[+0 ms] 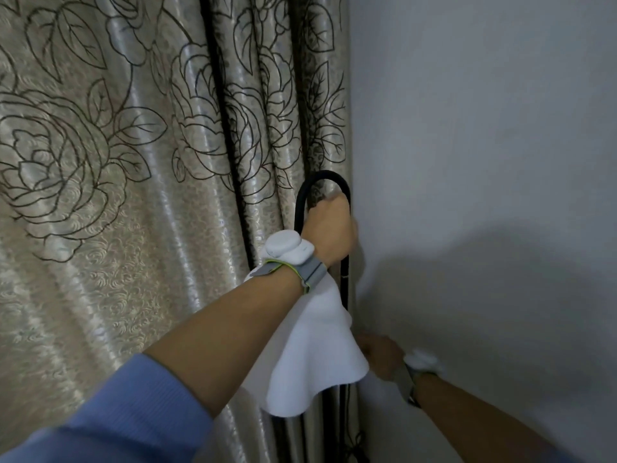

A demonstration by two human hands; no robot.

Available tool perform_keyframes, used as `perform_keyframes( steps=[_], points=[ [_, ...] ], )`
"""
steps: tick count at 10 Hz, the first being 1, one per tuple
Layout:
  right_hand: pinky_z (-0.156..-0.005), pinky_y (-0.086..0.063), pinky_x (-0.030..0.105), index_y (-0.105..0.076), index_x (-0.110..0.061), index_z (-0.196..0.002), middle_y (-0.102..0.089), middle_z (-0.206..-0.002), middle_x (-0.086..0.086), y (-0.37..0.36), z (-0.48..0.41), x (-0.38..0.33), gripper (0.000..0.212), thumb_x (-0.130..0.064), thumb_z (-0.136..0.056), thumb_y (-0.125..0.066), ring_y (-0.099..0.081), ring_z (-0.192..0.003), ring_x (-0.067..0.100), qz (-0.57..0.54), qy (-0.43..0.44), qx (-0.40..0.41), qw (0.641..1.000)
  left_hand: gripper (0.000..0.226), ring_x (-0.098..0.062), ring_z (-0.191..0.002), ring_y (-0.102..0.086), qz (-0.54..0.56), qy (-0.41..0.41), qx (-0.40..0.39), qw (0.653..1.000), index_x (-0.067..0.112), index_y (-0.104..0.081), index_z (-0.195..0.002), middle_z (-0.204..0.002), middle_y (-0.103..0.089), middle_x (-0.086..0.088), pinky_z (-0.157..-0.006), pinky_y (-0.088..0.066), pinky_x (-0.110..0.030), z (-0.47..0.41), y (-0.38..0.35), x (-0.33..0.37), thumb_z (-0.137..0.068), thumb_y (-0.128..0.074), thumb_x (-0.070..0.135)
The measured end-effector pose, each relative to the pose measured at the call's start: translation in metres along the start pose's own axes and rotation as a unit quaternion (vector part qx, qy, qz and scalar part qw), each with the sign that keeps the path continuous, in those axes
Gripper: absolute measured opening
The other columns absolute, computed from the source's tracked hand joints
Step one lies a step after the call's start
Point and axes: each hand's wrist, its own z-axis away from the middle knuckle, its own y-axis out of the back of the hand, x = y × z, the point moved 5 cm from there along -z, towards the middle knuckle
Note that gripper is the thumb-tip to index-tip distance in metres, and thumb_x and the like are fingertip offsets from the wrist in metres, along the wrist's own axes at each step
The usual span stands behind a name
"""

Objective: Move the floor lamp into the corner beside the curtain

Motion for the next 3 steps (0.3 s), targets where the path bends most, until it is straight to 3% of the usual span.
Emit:
perform_keyframes(
  steps=[1,2,3],
  points=[
    [-0.094,-0.041,0.022,-0.064,-0.006,-0.117,-0.061,-0.128,0.010,0.018,0.015,0.002,0.027,-0.013,-0.095,-0.052,-0.058,-0.115,0.023,-0.002,-0.014,0.070,0.997,0.031,-0.043,-0.096,-0.063,0.000,-0.005,0.006,1.000,-0.002,-0.052,-0.116,-0.101,-0.068,-0.026,-0.082,-0.053,-0.050,0.004,0.009,0.003,-0.089,-0.052,0.013],
    [-0.079,-0.043,0.023,-0.069,-0.005,-0.105,-0.068,-0.115,0.014,0.039,0.021,-0.002,0.022,-0.016,-0.092,-0.055,-0.061,-0.099,0.020,0.030,-0.005,0.105,0.994,0.025,-0.040,-0.098,-0.061,-0.024,-0.034,0.052,0.998,-0.001,-0.057,-0.111,-0.108,-0.066,-0.022,-0.081,-0.051,-0.047,0.007,0.025,0.011,-0.090,-0.050,0.011],
    [-0.088,-0.048,0.030,-0.070,-0.006,-0.105,-0.070,-0.112,0.014,0.073,0.024,0.001,0.022,-0.018,-0.088,-0.061,-0.064,-0.101,0.026,-0.008,-0.018,0.161,0.987,0.023,-0.039,-0.093,-0.061,-0.047,-0.067,0.124,0.989,-0.001,-0.060,-0.107,-0.106,-0.063,-0.021,-0.076,-0.051,-0.048,0.006,0.045,0.019,-0.091,-0.048,0.009]
  ],
)
